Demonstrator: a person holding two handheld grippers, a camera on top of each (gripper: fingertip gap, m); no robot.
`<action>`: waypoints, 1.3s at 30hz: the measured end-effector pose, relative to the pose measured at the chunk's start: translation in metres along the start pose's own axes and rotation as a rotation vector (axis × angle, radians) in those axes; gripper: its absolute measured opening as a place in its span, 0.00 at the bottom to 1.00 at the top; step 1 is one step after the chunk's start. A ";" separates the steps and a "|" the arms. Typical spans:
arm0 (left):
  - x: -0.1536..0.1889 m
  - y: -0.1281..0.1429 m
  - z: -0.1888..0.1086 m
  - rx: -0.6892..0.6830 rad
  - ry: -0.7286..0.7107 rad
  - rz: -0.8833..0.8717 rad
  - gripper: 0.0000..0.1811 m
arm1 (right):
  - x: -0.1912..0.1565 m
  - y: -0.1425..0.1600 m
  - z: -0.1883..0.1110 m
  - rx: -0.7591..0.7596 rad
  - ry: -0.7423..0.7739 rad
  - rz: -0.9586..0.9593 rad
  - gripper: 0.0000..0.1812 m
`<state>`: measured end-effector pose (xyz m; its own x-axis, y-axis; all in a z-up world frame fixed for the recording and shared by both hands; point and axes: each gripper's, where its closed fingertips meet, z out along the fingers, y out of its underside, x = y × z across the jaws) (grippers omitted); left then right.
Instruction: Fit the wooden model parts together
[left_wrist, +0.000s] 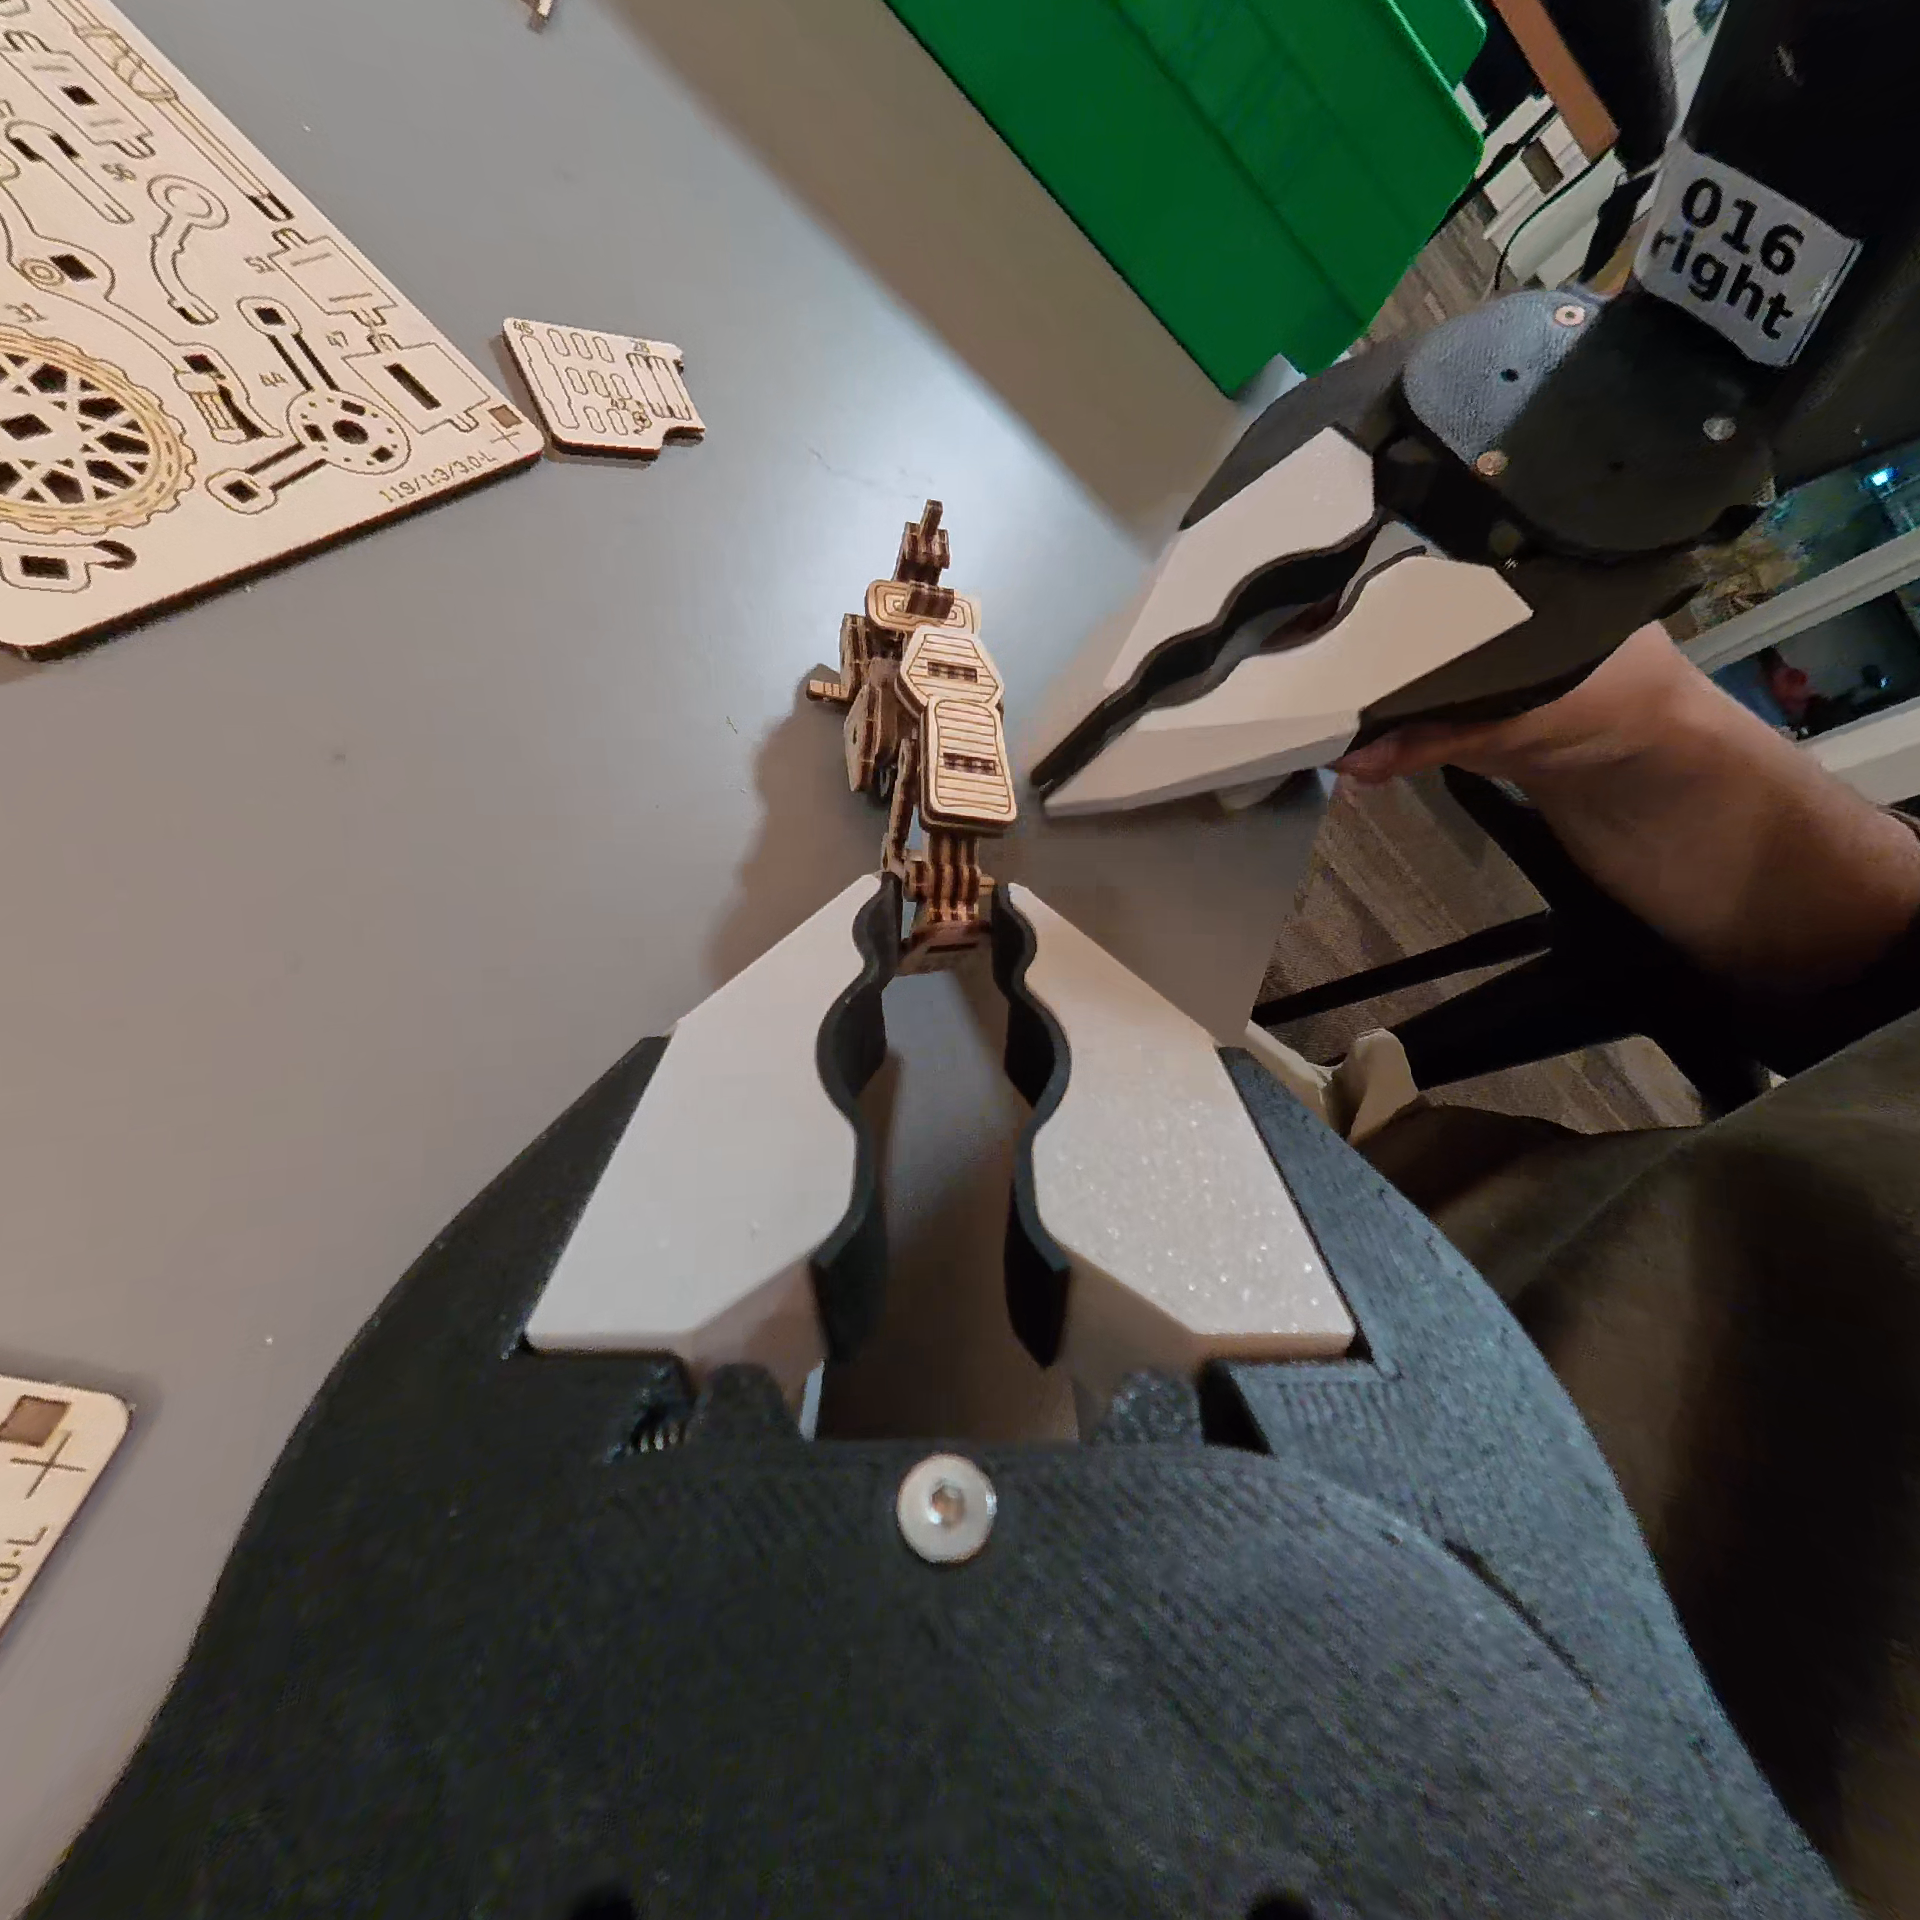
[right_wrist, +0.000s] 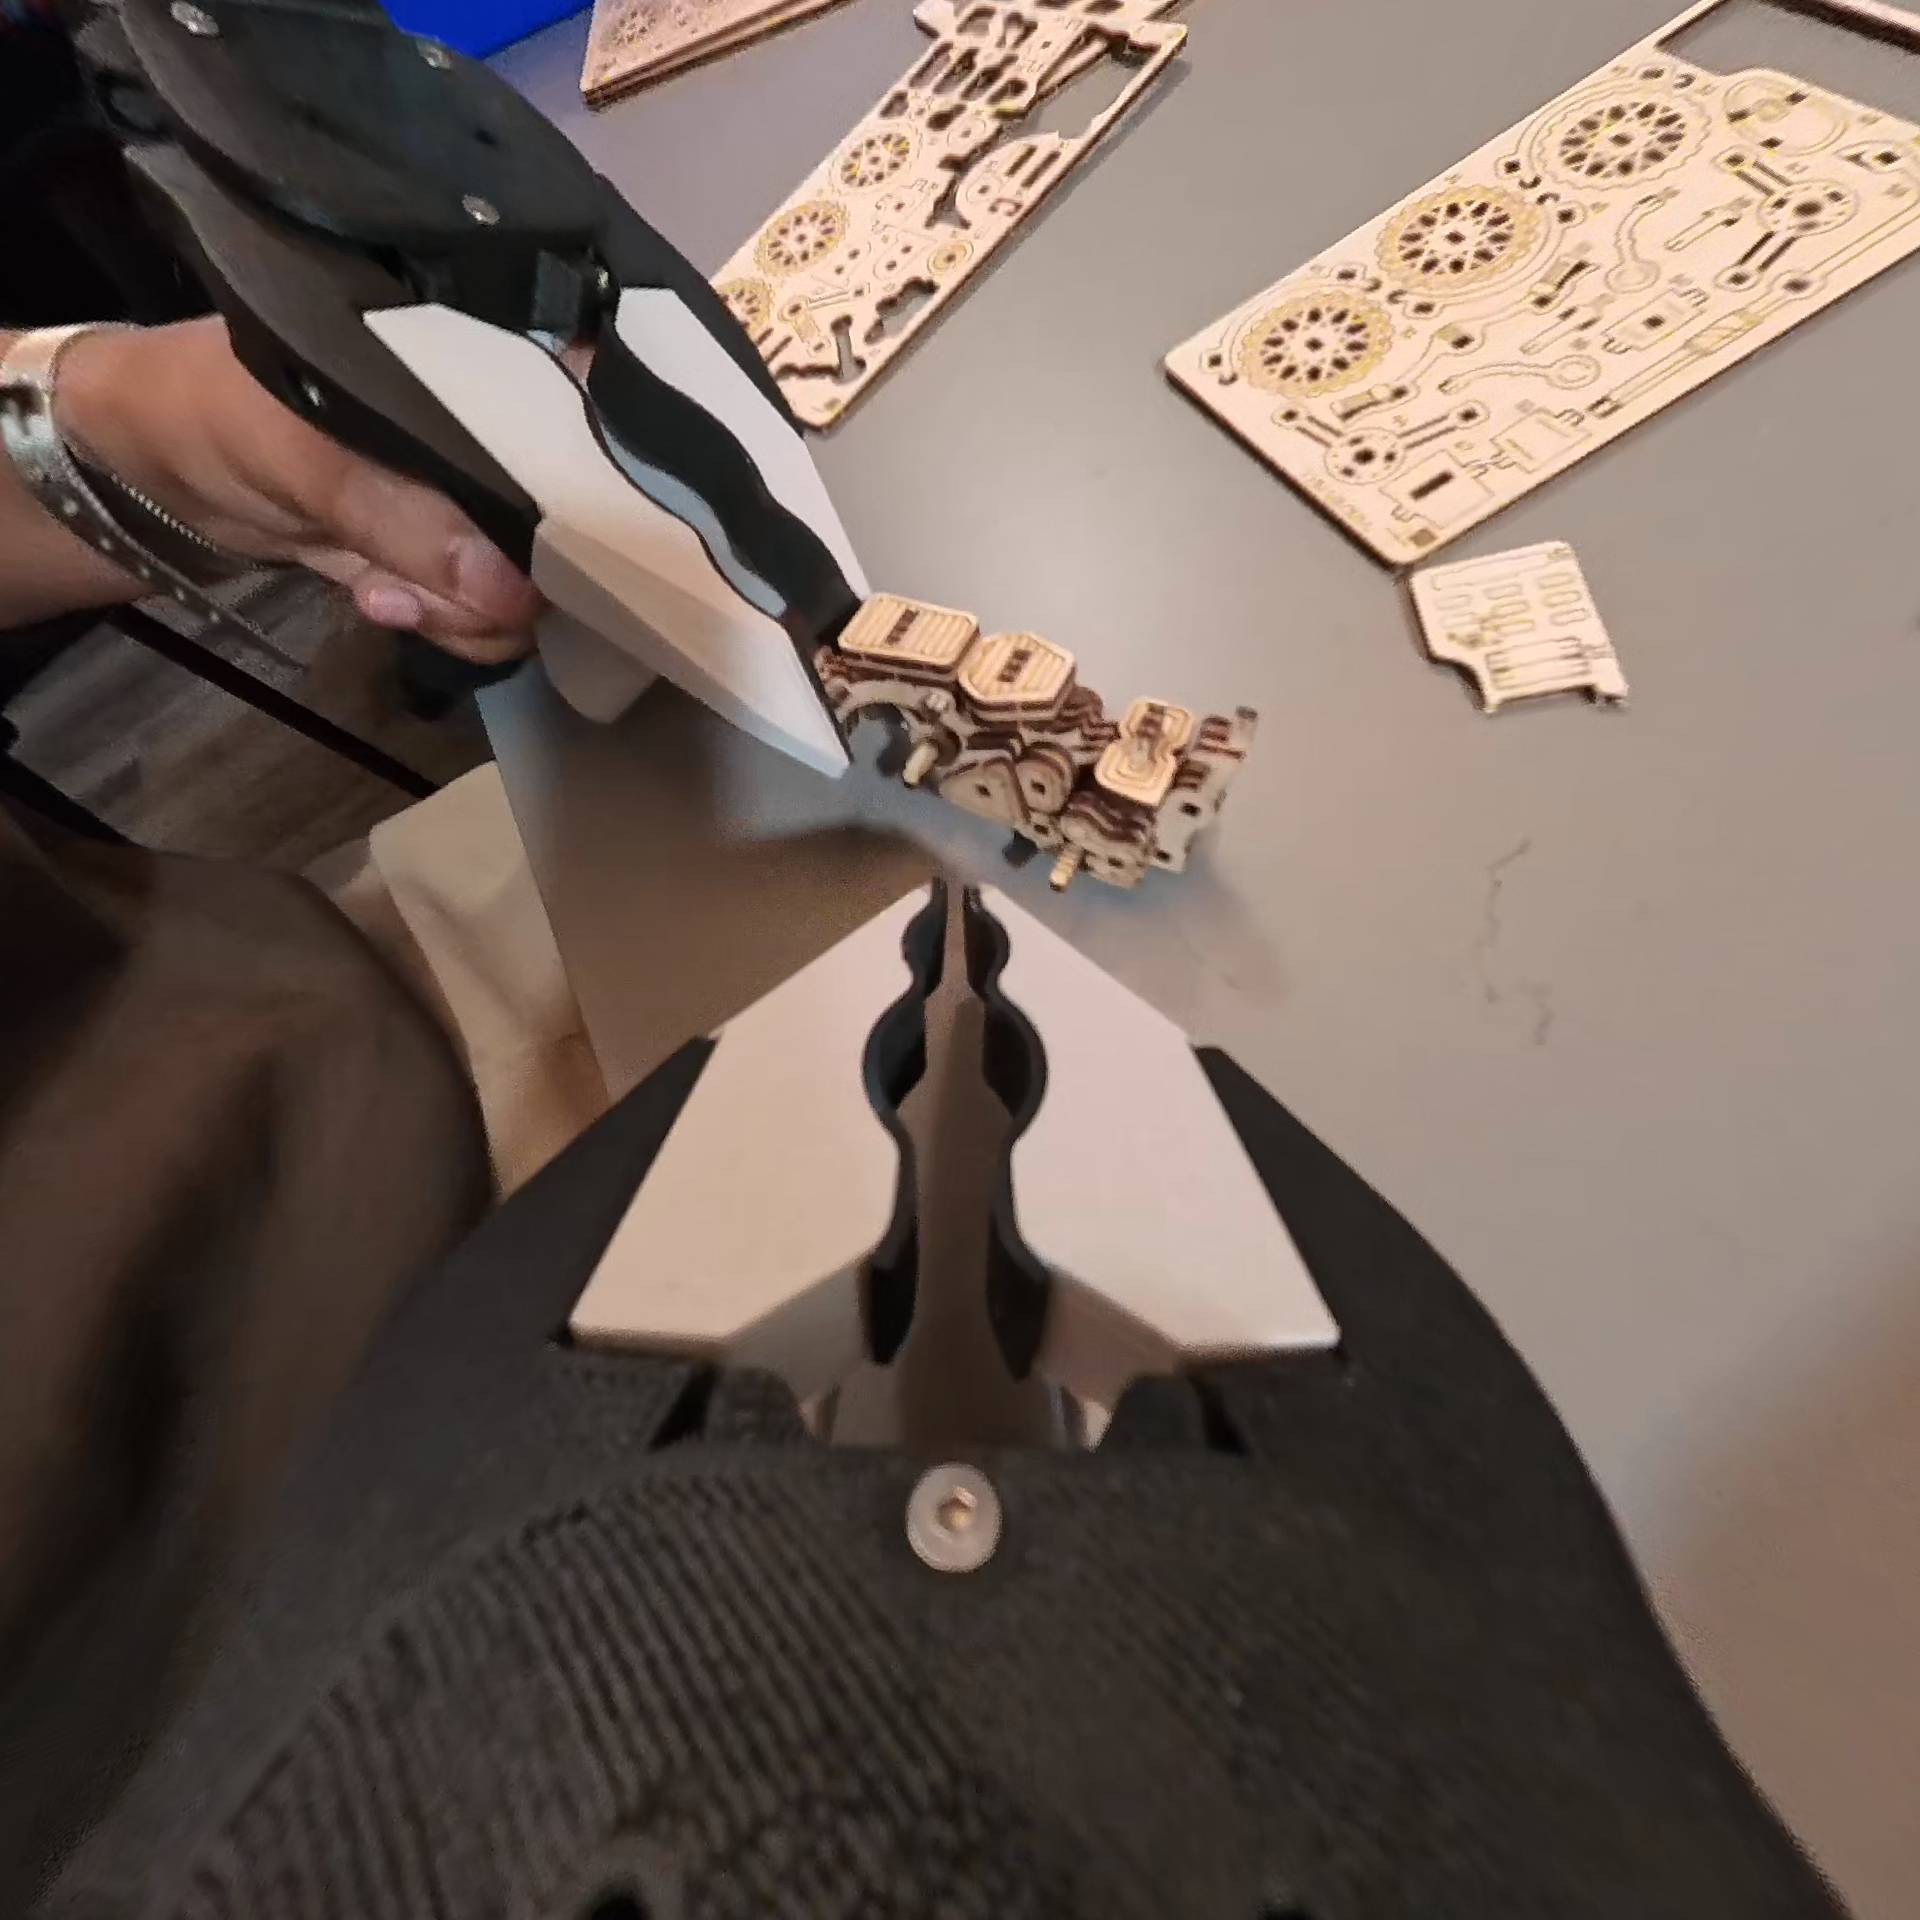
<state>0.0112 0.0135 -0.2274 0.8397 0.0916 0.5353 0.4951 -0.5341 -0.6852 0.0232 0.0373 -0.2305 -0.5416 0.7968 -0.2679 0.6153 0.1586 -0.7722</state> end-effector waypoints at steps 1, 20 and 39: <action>0.000 0.000 0.000 -0.002 -0.002 0.006 0.08 | 0.003 0.001 -0.005 0.003 0.001 -0.011 0.00; 0.025 0.023 -0.002 -0.128 -0.010 0.496 0.08 | -0.006 0.005 -0.030 0.058 -0.082 -0.321 0.21; 0.024 0.025 0.000 -0.167 0.058 0.406 0.08 | -0.005 0.004 -0.027 0.045 -0.138 -0.264 0.14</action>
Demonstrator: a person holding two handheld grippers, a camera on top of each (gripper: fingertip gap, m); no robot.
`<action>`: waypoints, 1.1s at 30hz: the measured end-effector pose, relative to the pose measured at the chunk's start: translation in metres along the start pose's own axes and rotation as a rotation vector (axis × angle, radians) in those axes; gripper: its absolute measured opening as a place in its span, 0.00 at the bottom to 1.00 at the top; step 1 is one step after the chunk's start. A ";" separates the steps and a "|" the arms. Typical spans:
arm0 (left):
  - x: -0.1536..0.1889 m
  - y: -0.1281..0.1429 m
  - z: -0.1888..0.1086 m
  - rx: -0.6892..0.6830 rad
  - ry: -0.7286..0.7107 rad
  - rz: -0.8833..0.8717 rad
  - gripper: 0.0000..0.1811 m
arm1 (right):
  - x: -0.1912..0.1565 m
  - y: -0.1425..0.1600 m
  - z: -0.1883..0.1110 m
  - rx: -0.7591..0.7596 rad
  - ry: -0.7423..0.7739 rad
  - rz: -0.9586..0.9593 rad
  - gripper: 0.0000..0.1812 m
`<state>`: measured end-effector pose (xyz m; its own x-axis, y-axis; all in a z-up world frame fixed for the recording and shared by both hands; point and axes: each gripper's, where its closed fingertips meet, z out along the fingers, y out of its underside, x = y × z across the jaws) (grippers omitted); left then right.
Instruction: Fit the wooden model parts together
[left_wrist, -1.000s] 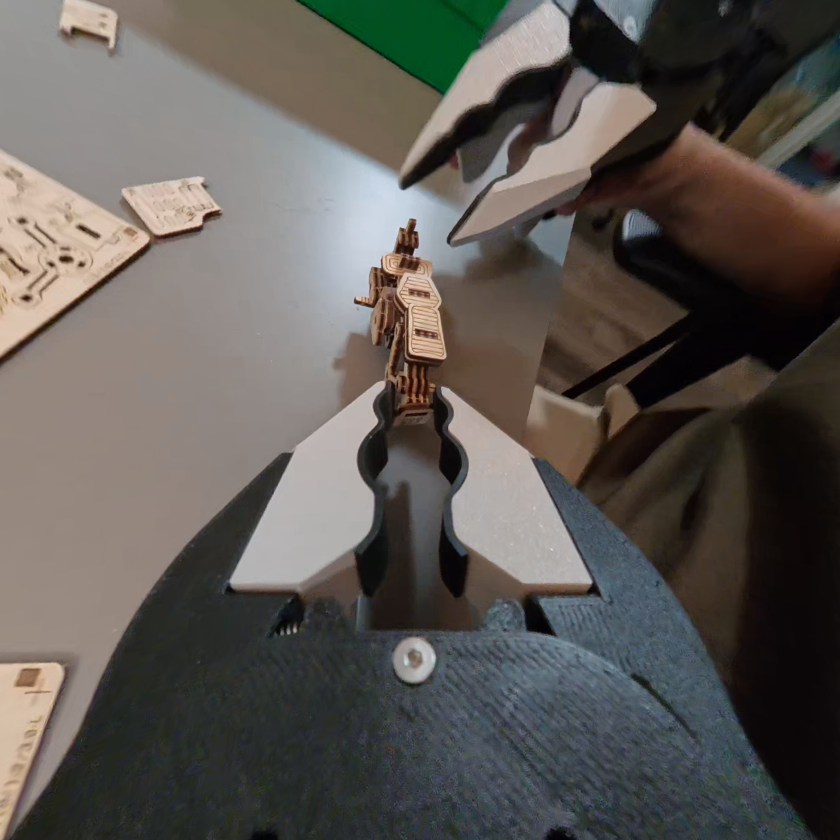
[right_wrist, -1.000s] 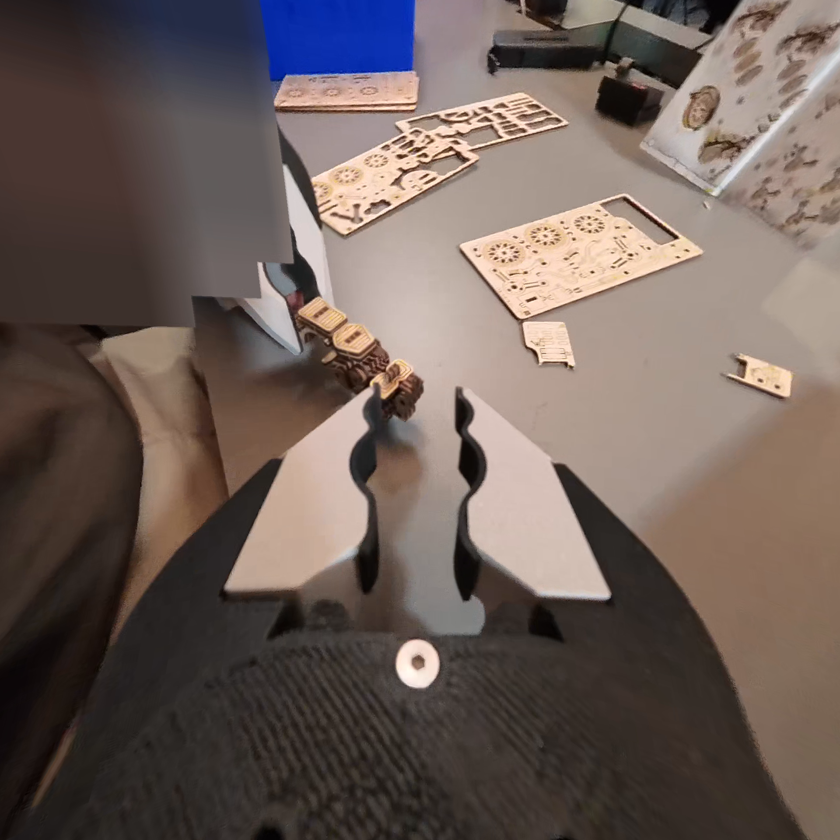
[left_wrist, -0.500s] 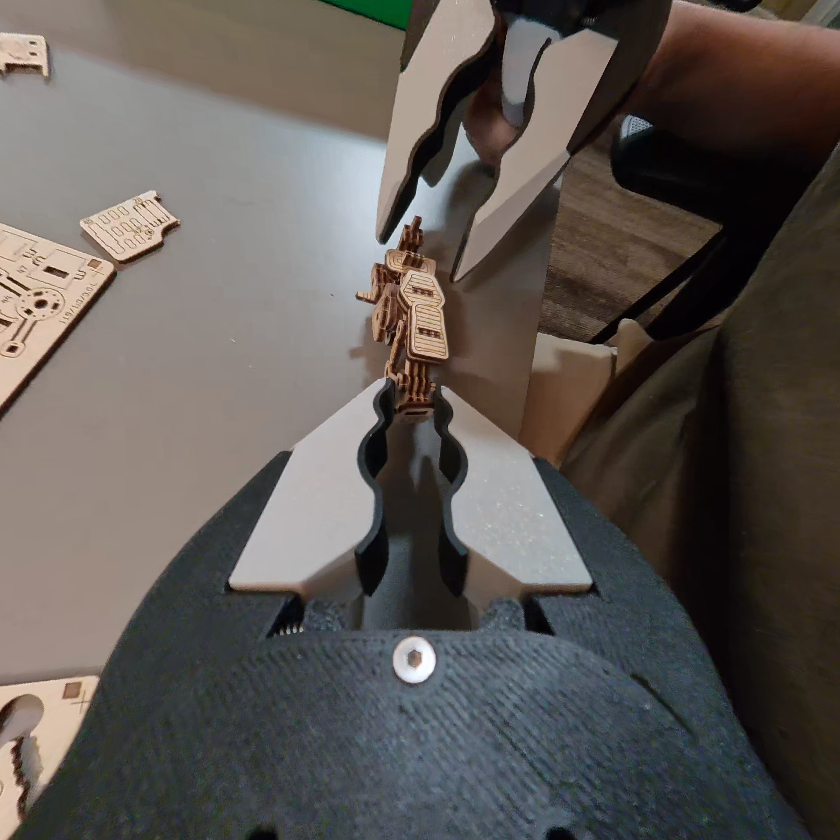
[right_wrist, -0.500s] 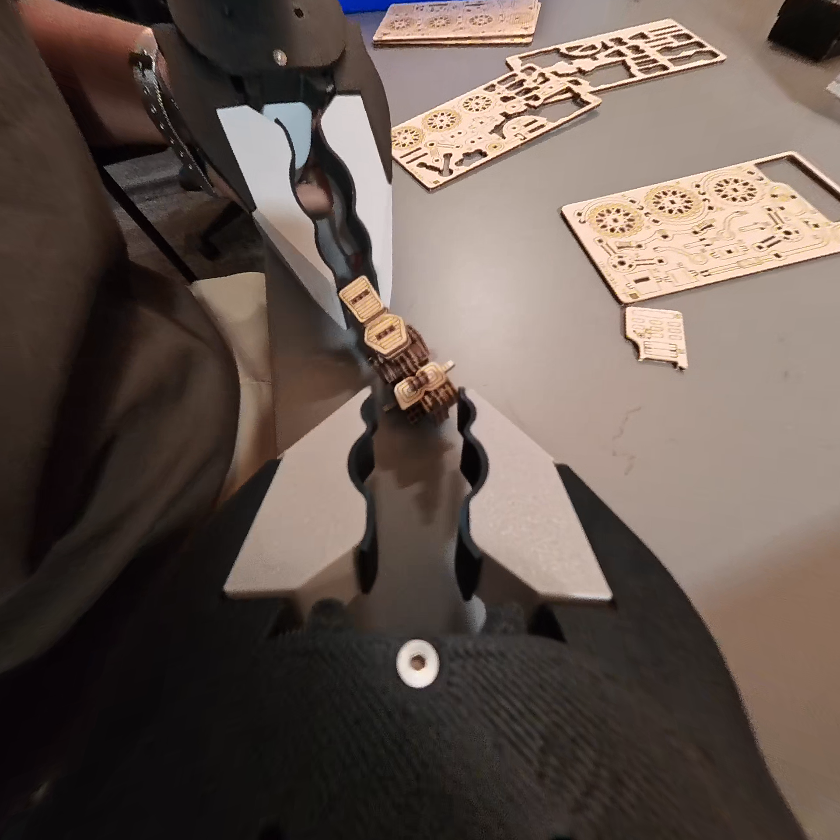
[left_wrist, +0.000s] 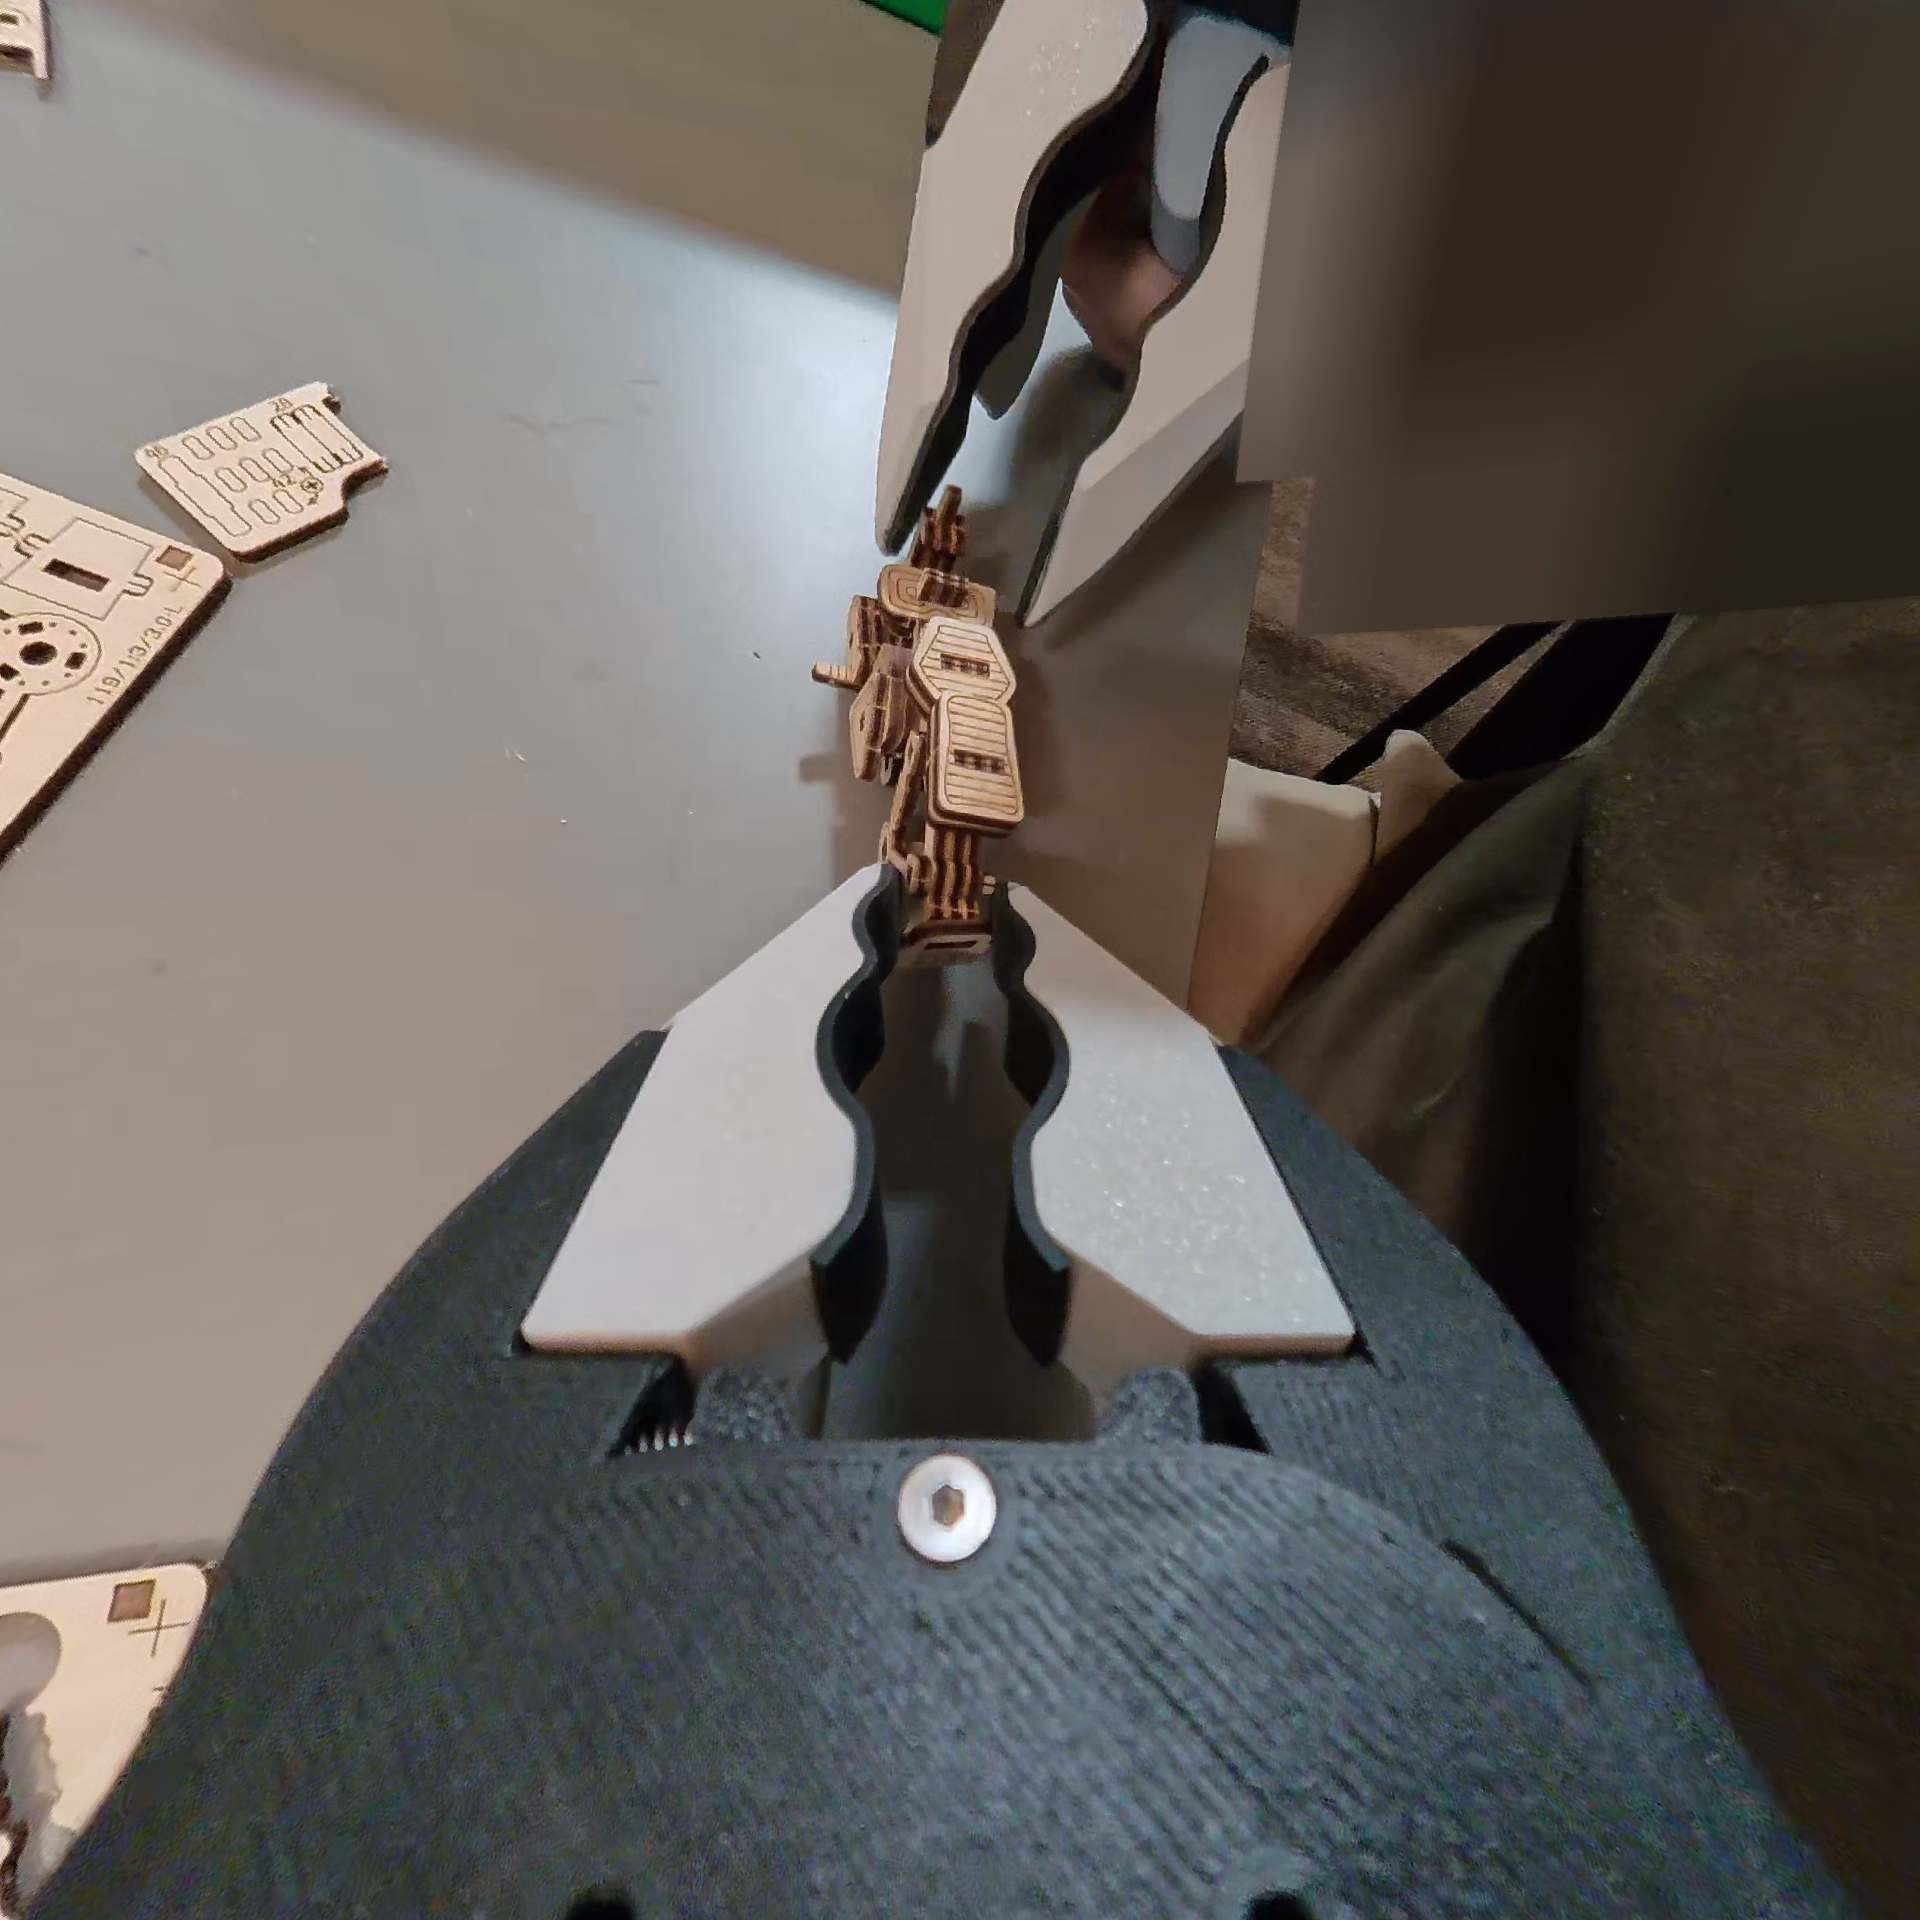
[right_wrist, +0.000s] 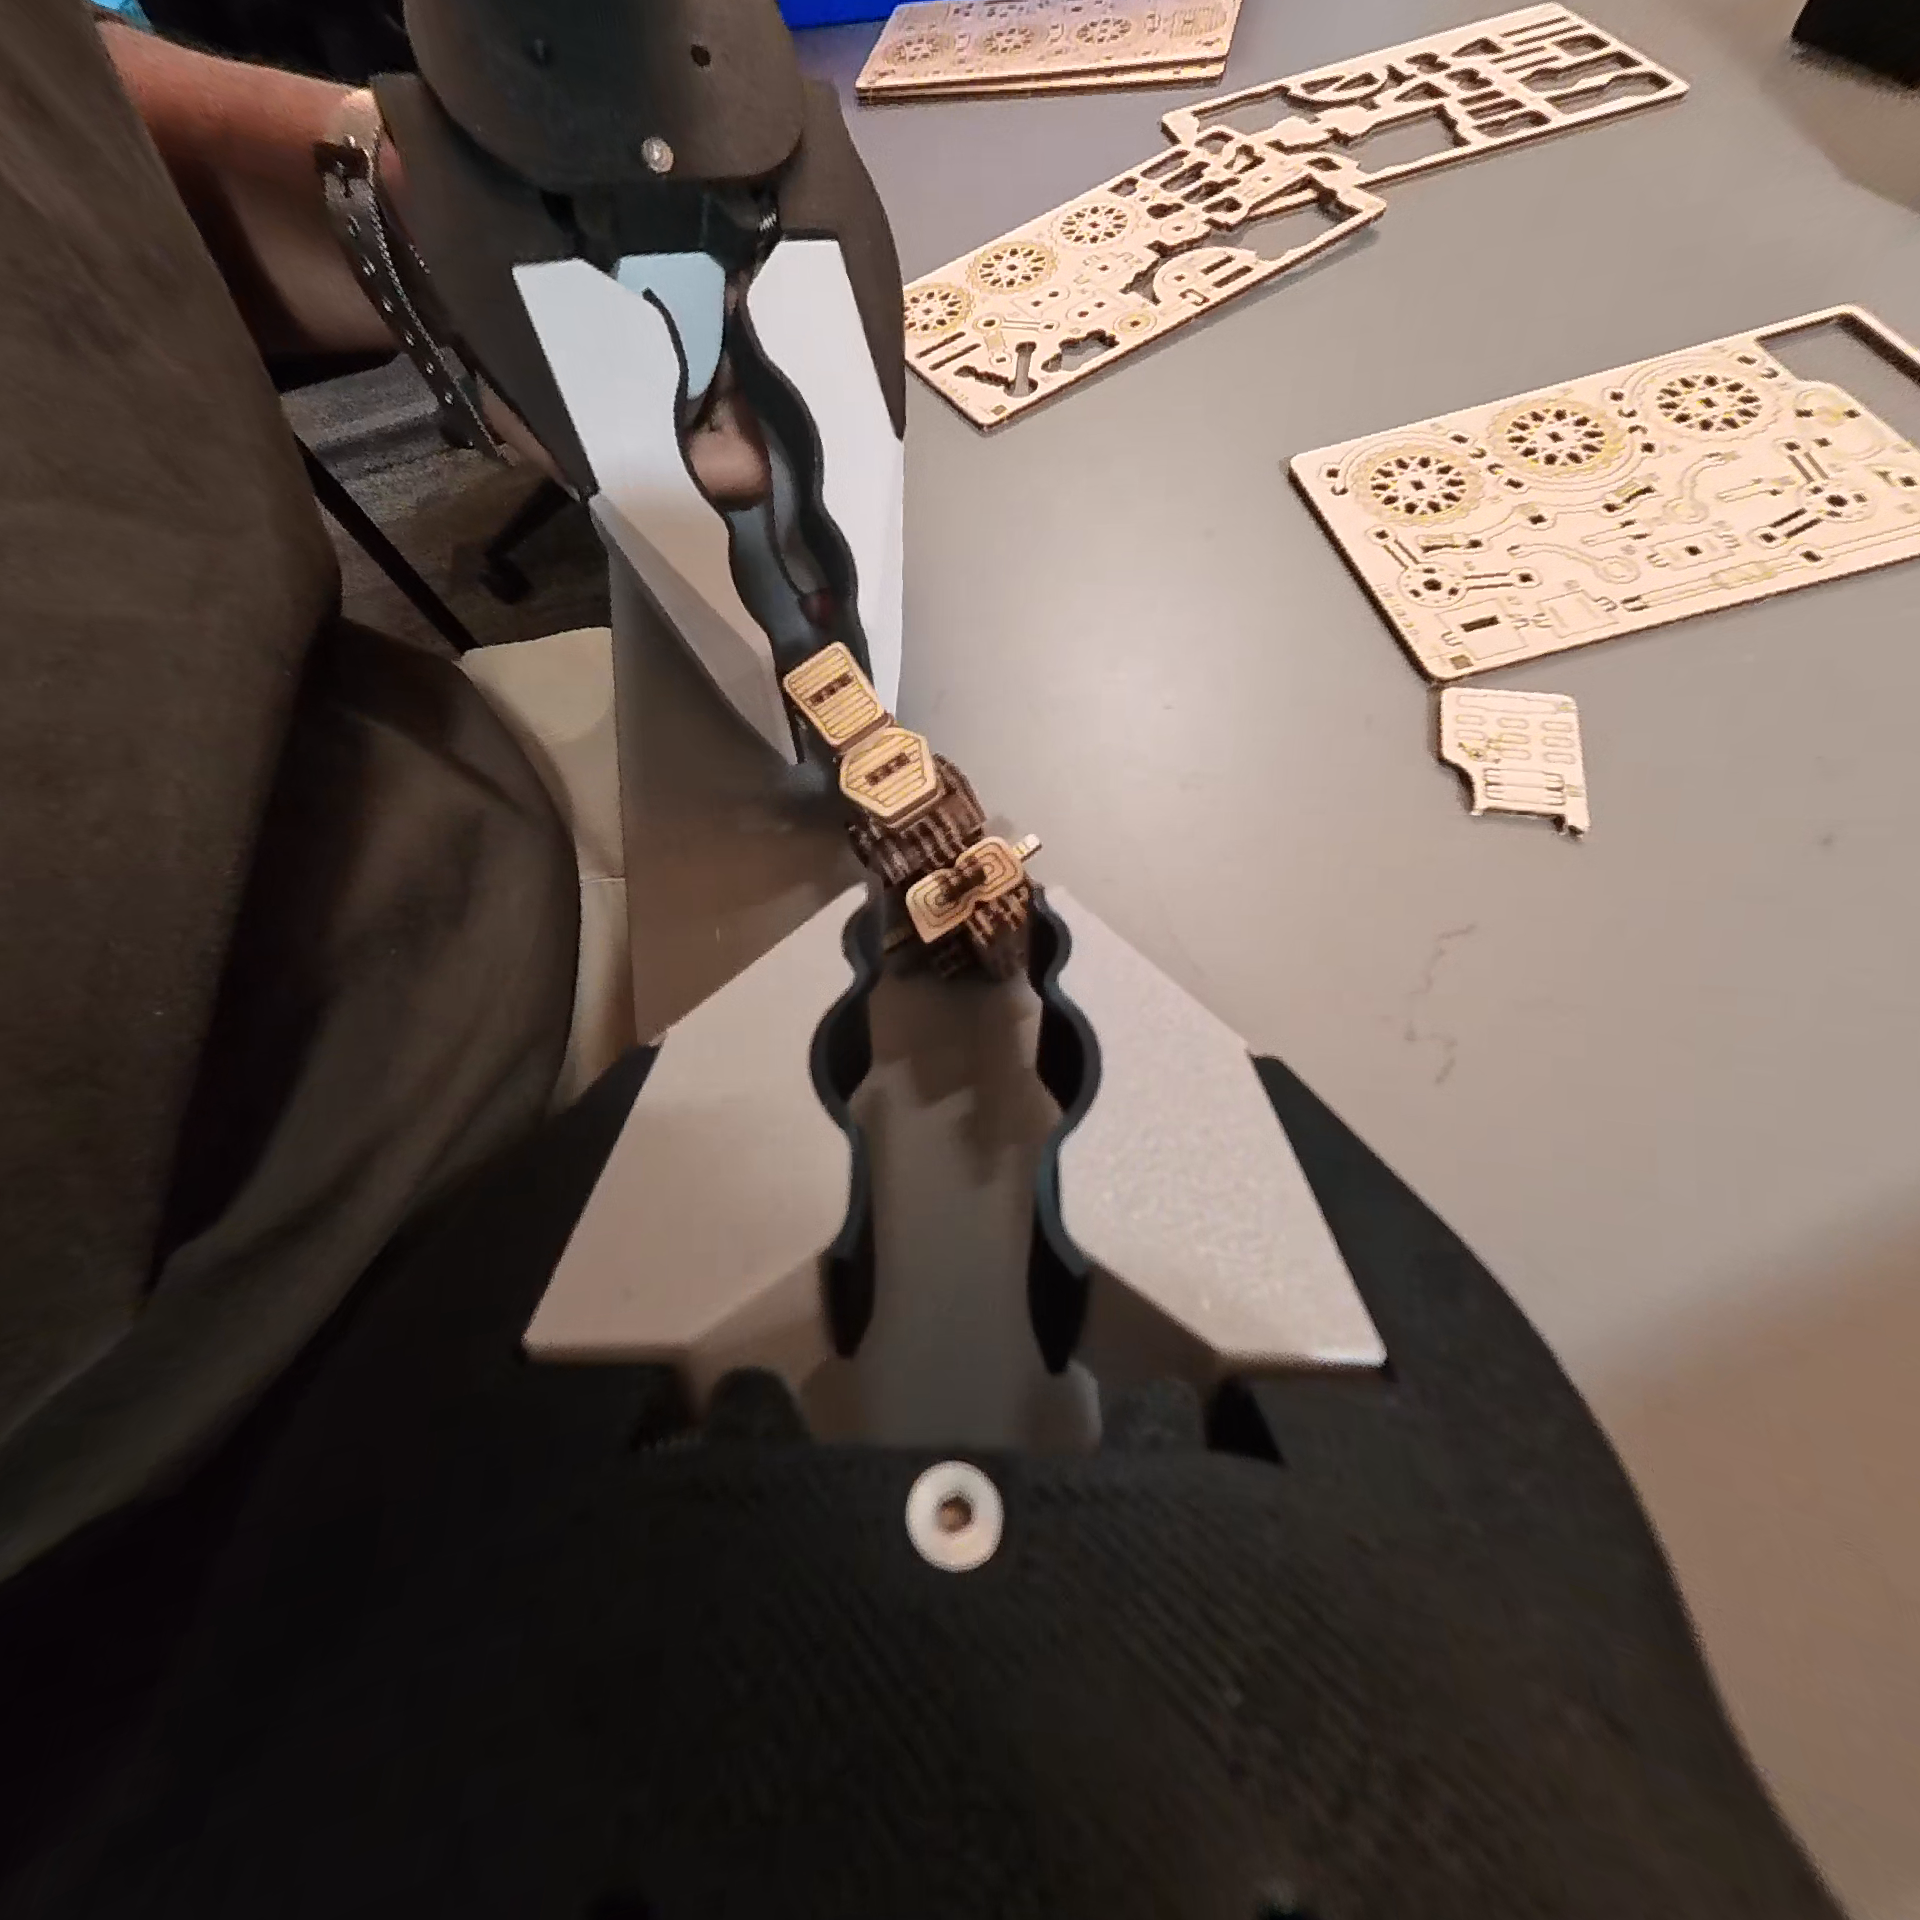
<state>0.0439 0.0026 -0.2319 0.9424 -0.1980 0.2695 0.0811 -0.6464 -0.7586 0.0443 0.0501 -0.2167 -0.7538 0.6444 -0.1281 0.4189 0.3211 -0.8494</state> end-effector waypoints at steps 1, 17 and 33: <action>-0.001 0.000 0.000 0.003 0.002 -0.009 0.08 | 0.000 0.001 0.001 -0.004 0.001 0.001 0.14; -0.002 -0.003 -0.007 0.054 0.093 -0.160 0.17 | 0.020 -0.010 -0.012 0.087 0.116 0.061 0.17; -0.026 -0.026 -0.032 0.304 0.214 -0.435 0.17 | 0.047 -0.044 -0.050 0.378 0.237 0.294 0.19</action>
